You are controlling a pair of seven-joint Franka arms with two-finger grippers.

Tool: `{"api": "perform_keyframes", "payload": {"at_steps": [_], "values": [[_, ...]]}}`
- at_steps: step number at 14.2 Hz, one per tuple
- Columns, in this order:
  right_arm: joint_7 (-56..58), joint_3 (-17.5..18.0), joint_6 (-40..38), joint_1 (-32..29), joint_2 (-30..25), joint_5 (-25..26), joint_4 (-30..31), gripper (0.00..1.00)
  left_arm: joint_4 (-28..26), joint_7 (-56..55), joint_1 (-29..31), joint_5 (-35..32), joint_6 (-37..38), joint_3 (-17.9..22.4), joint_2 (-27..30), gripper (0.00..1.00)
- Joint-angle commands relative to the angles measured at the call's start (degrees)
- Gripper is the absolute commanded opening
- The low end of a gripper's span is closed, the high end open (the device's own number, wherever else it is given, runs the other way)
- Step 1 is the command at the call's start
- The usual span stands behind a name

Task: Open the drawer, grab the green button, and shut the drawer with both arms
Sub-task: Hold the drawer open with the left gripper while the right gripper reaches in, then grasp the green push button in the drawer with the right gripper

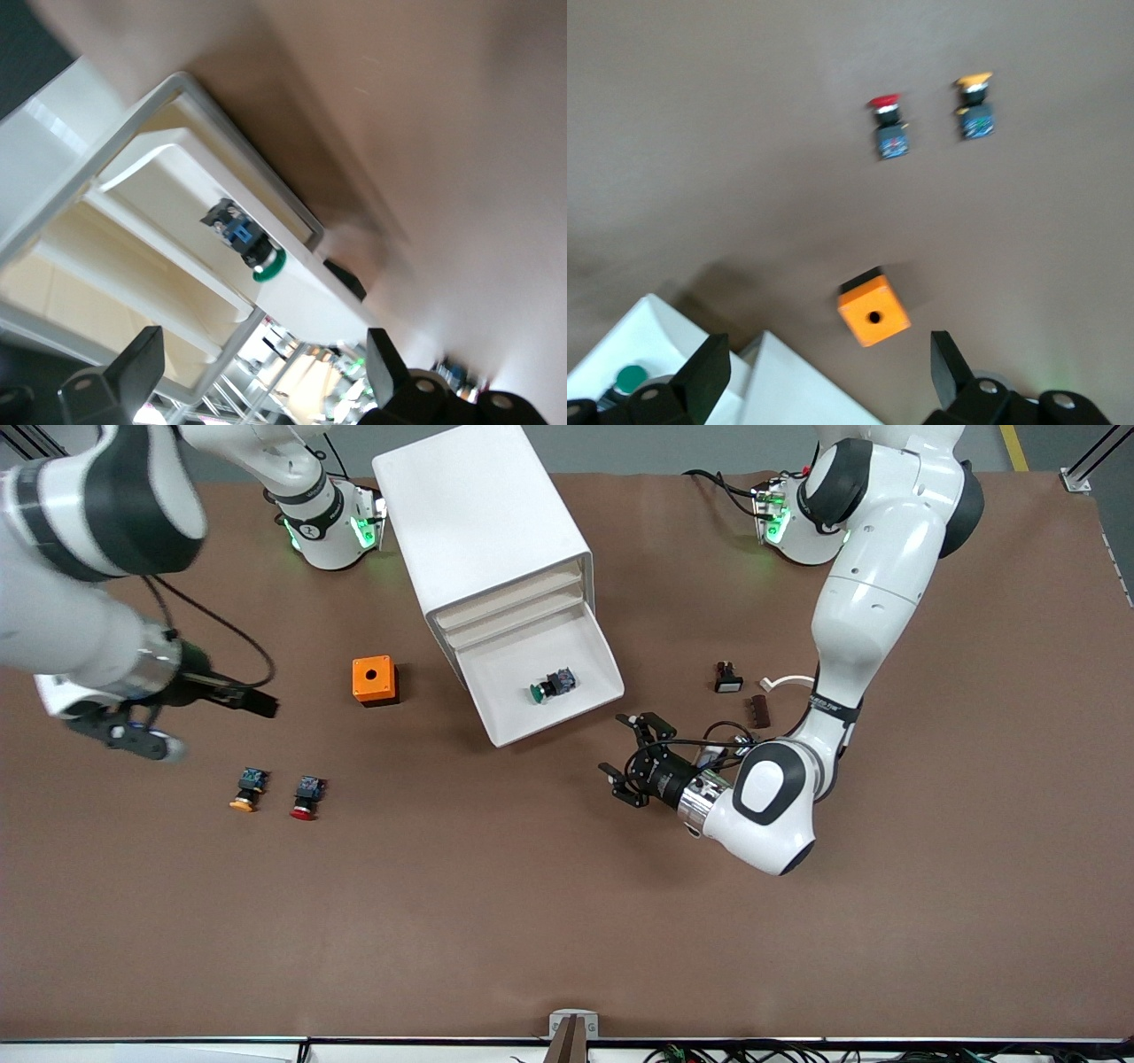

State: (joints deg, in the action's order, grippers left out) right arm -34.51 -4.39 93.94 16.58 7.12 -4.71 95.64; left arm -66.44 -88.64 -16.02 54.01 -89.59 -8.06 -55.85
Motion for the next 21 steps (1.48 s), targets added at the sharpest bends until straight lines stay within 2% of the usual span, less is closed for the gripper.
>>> {"api": "perform_keyframes", "payload": {"at_steps": [1,4,8,11,14,21], "values": [[-14.2,-0.7,5.3,8.5,-4.0,-0.6,7.3,1.00,-0.9,14.4,-1.6,-7.4,-4.4,1.7,5.8,1.00],[-35.9,-0.7,10.7,20.8,-2.3,-0.5,7.5,1.00,-1.2,22.5,-3.0,-18.4,-11.4,1.0,9.8,1.00],[-50.9,-0.8,17.6,29.9,3.5,0.0,7.6,1.00,-2.3,22.8,-8.2,-37.2,-21.7,0.9,13.2,1.00],[-55.9,-0.8,21.4,32.5,7.1,0.1,7.6,1.00,-3.0,22.5,-10.0,-41.8,-25.1,0.8,13.4,1.00],[-60.1,-0.8,24.6,34.7,10.9,0.3,7.5,1.00,-4.3,20.6,-12.5,-49.8,-27.5,0.7,13.3,1.00],[-65.2,-0.9,31.3,36.6,17.2,0.5,7.4,1.00,-4.9,14.6,-13.0,-54.4,-29.3,0.7,13.4,1.00]]}}
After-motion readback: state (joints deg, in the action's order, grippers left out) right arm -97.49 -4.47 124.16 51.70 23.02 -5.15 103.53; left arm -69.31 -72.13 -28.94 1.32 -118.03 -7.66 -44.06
